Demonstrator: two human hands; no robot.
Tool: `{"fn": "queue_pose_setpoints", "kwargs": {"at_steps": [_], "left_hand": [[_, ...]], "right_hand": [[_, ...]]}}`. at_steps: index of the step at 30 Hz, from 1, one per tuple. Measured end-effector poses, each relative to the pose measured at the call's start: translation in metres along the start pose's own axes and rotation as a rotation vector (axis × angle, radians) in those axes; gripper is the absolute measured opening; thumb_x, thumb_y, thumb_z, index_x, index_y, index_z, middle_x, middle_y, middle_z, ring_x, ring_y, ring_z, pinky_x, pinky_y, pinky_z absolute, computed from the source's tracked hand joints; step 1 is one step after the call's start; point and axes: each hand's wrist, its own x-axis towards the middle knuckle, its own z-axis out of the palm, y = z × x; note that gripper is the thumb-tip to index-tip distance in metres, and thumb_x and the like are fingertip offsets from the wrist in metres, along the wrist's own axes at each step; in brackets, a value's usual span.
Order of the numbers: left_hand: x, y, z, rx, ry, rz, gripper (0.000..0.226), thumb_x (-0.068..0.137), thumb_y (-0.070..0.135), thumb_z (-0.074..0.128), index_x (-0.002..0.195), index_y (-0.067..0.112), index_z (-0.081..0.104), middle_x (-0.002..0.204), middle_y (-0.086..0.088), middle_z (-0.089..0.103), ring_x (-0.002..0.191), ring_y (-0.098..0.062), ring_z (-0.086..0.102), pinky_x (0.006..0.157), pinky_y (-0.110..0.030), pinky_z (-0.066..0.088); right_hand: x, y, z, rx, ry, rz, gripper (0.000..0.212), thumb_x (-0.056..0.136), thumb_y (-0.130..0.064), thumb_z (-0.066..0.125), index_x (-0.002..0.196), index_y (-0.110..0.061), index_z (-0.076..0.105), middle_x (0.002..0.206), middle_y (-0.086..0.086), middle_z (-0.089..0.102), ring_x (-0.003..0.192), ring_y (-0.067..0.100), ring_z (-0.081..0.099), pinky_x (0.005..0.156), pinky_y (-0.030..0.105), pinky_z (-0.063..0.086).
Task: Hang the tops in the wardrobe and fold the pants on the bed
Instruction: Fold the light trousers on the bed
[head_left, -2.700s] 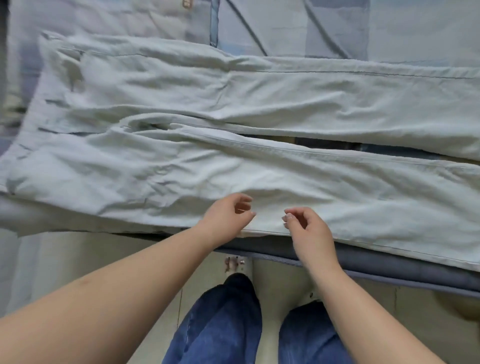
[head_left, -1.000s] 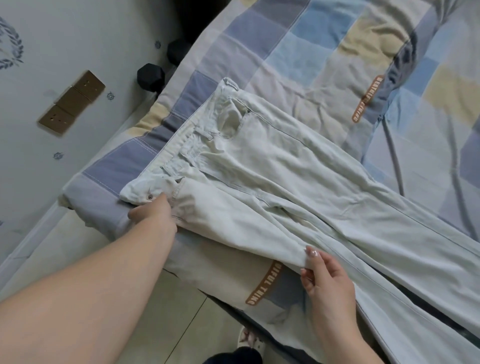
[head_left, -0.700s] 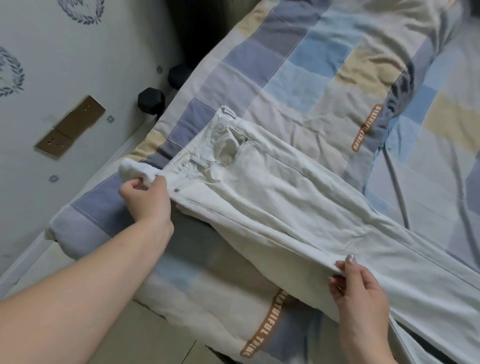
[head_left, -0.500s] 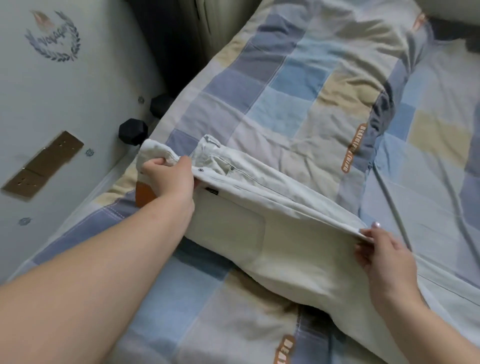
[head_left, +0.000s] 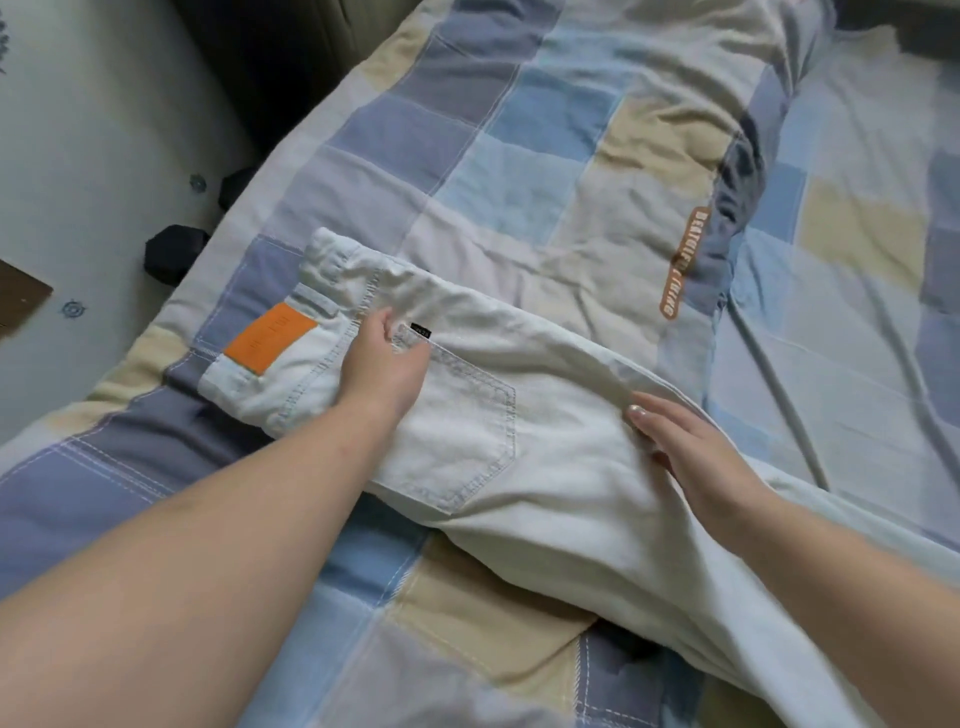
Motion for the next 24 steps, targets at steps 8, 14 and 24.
{"fn": "queue_pose_setpoints", "kwargs": {"at_steps": [8, 14, 24], "left_hand": [[-0.059, 0.014, 0.003, 0.2, 0.036, 0.338, 0.028, 0.09, 0.015, 0.053, 0.117, 0.02, 0.059, 0.128, 0.006, 0.054, 0.124, -0.014, 0.044, 0.094, -0.021, 0.031], [-0.17, 0.021, 0.043, 0.13, -0.292, 0.313, 0.02, 0.088, 0.008, 0.055, 0.093, 0.026, 0.062, 0.091, 0.016, 0.066, 0.088, -0.007, 0.06, 0.078, -0.017, 0.044], [-0.351, 0.044, 0.143, 0.131, -0.687, 0.317, 0.025, 0.086, 0.008, 0.056, 0.08, 0.031, 0.063, 0.082, 0.014, 0.068, 0.077, -0.005, 0.061, 0.071, -0.021, 0.045]], "right_hand": [[-0.066, -0.008, -0.012, 0.22, 0.085, 0.064, 0.011, 0.092, -0.021, 0.056, 0.09, -0.022, 0.067, 0.101, -0.002, 0.071, 0.1, 0.011, 0.064, 0.092, 0.034, 0.047], [-0.165, 0.021, -0.085, 0.182, 0.164, 0.137, 0.016, 0.092, -0.015, 0.055, 0.081, -0.018, 0.066, 0.085, -0.003, 0.071, 0.09, 0.012, 0.067, 0.085, 0.032, 0.05], [-0.308, 0.092, -0.237, -0.078, 0.325, 0.256, 0.012, 0.089, -0.021, 0.06, 0.079, -0.022, 0.066, 0.085, -0.002, 0.072, 0.092, 0.018, 0.067, 0.093, 0.043, 0.05]]}}
